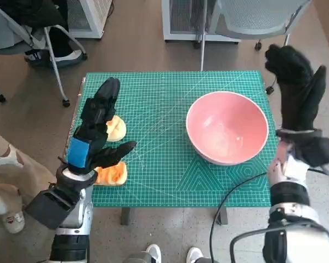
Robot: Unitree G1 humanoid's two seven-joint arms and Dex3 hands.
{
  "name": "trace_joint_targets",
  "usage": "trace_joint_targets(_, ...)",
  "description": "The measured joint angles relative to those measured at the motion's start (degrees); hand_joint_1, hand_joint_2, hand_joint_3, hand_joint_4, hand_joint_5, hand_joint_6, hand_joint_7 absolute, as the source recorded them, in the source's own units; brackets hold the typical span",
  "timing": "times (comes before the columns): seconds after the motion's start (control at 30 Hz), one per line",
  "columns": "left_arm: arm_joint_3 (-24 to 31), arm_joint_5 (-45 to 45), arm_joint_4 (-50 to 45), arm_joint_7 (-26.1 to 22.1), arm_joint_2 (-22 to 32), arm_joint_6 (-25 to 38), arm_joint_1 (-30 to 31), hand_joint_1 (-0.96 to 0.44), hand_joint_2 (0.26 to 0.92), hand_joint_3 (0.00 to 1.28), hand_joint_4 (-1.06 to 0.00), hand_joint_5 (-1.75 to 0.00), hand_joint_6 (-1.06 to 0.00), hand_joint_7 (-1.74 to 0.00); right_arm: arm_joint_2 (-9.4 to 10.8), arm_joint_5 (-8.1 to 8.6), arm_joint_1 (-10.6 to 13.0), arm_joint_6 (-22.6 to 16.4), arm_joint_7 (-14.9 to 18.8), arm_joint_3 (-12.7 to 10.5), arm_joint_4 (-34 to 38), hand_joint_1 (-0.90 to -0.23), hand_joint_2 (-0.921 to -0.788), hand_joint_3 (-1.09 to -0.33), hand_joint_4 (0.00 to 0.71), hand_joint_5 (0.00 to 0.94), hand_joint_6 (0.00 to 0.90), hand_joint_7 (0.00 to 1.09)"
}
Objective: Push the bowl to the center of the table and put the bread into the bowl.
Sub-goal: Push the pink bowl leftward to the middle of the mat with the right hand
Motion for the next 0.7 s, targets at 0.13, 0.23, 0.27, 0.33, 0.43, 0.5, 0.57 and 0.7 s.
trace_joint_targets(0.13,0.01,-0.04,0.24,-0.22,0.02,-0.25,-0.02,-0.62,0.921,0.23,-0.04,0.0,0.0,-0.35,-1.24,-2.29,-0.53,2.48,-2.87,0.36,2.25,-0.562,-0.921,-0.862,0.136,0.001,0.035,0.47)
trace_joint_targets(0.23,0.09,-0.09,0.25,-0.24,0.09,-0.35,-0.01,-0.62,0.921,0.23,-0.04,0.0,0.0,-0.35,-1.77,-4.1,-0.53,3.85,-4.58,0.58,3.38,-0.554,-0.921,-0.873,0.137,0.001,0.037,0.46)
trace_joint_targets(0.27,0.13,-0.11,0.25,-0.24,0.14,-0.38,-0.01,-0.62,0.921,0.23,-0.04,0.0,0.0,-0.35,-1.81,-4.41,-0.53,4.23,-5.1,0.68,3.65,-0.553,-0.921,-0.879,0.136,0.001,0.033,0.46)
trace_joint_targets(0.33,0.18,-0.11,0.24,-0.24,0.22,-0.39,-0.01,-0.62,0.921,0.23,-0.04,0.0,0.0,-0.35,-1.81,-5.3,-0.53,4.97,-5.86,0.83,4.13,-0.552,-0.921,-0.885,0.134,0.0,0.029,0.45)
trace_joint_targets(0.43,0.22,-0.12,0.24,-0.26,0.29,-0.39,0.0,-0.62,0.921,0.23,-0.04,0.0,0.0,-0.35,-1.81,-6.42,-0.53,5.87,-6.46,1.07,4.68,-0.554,-0.921,-0.89,0.134,0.0,0.029,0.44)
trace_joint_targets(0.5,0.23,-0.12,0.23,-0.26,0.29,-0.39,0.0,-0.62,0.921,0.23,-0.04,0.0,0.0,-0.35,-1.81,-6.58,-0.53,6.28,-6.63,1.14,4.81,-0.554,-0.921,-0.892,0.133,0.0,0.029,0.44)
trace_joint_targets(0.57,0.25,-0.12,0.23,-0.27,0.31,-0.39,0.0,-0.62,0.921,0.23,-0.04,0.0,0.0,-0.35,-1.81,-6.62,-0.53,6.5,-6.91,1.13,4.83,-0.555,-0.921,-0.893,0.133,0.0,0.03,0.43)
trace_joint_targets(0.7,0.36,-0.12,0.23,-0.27,0.32,-0.39,0.0,-0.62,0.921,0.23,-0.04,0.0,0.0,-0.35,-1.81,-6.99,-0.53,6.65,-7.01,1.13,4.83,-0.555,-0.921,-0.893,0.133,0.0,0.032,0.43)
